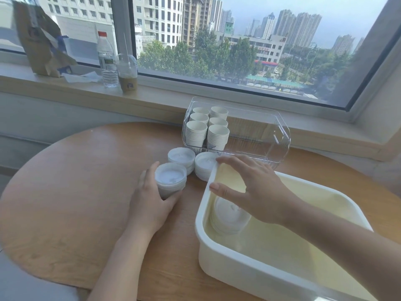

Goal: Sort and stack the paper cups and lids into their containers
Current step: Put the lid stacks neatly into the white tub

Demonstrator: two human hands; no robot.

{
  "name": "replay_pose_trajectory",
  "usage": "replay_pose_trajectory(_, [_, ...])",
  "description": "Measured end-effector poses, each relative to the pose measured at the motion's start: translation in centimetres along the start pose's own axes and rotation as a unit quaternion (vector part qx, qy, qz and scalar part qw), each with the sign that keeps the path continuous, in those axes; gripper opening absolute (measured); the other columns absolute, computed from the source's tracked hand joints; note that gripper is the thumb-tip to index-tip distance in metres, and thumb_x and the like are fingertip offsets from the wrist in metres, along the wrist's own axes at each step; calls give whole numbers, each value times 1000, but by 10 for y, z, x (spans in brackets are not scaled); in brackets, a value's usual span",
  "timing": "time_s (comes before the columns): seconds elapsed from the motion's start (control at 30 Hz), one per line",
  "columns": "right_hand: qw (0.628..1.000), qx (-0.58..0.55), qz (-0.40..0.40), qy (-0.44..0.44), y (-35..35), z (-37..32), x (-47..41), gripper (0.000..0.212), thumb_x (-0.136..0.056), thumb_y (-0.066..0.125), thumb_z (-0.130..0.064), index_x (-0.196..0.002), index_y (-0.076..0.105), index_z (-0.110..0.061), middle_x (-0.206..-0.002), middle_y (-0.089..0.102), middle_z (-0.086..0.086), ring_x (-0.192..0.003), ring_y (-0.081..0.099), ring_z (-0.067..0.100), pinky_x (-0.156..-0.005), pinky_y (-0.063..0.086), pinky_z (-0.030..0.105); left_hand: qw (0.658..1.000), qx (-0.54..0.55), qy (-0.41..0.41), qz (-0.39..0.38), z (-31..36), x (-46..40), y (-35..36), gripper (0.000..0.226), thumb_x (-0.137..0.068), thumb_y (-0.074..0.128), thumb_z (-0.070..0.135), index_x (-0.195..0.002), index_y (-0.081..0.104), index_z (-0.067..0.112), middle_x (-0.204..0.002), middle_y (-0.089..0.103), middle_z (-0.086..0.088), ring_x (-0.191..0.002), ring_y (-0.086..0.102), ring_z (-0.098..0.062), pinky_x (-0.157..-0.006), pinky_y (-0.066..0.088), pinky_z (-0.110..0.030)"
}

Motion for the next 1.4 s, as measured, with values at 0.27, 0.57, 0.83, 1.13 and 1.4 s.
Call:
replay_pose_trajectory(0.27, [988, -135, 58, -52, -22, -9, 13, 69, -87, 51, -80, -149, 40, -53, -151, 45, -30, -141, 40, -7, -119, 35, 30, 986, 104, 101, 82, 59, 21, -62, 92, -74, 87, 49, -153, 42, 36, -138, 49, 23, -114, 61, -9, -96, 50, -29])
replay_pose_trajectory(0.57, [909, -406, 28, -87, -49, -20, 42, 58, -97, 62, -56, -151, 45, -48, -151, 54, -17, -135, 59, 10, -111, 50, 45, 969, 162, 184, 13, 126, 58, -74, 84, -71, 88, 47, -146, 49, 43, -138, 61, 20, -115, 64, 5, -91, 46, -5])
replay_pose_trajectory(0.83, [885, -463, 7, -51, -56, -6, 64, 52, -97, 64, -32, -148, 53, -32, -138, 66, -10, -120, 70, 21, -101, 58, 46, 955, 222, 186, -70, 145, 68, -51, 82, -74, 91, 40, -147, 52, 40, -124, 67, 31, -115, 65, 10, -92, 47, -6])
replay_pose_trajectory(1.13, [893, -448, -28, -36, -57, 12, 76, 51, -96, 70, -22, -144, 57, -31, -143, 62, -9, -109, 74, 26, -100, 59, 44, 946, 242, 187, -104, 148, 71, -44, 90, -75, 74, 64, -155, 48, 34, -136, 65, 25, -128, 60, 5, -102, 46, -9])
replay_pose_trajectory(1.4, [900, -431, -68, -5, -50, 30, 79, 52, -93, 77, -13, -141, 63, -29, -137, 66, -3, -95, 68, 19, -89, 58, 34, 950, 187, 206, -145, 140, 70, -36, 86, -76, 80, 58, -153, 49, 39, -140, 60, 26, -133, 55, 3, -105, 48, -16])
Point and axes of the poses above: each hand's wrist, its own x-axis away from the middle knuckle, its own y-axis out of the palm, z = x × y, the point moved 2 cm from there along -x, towards the middle knuckle
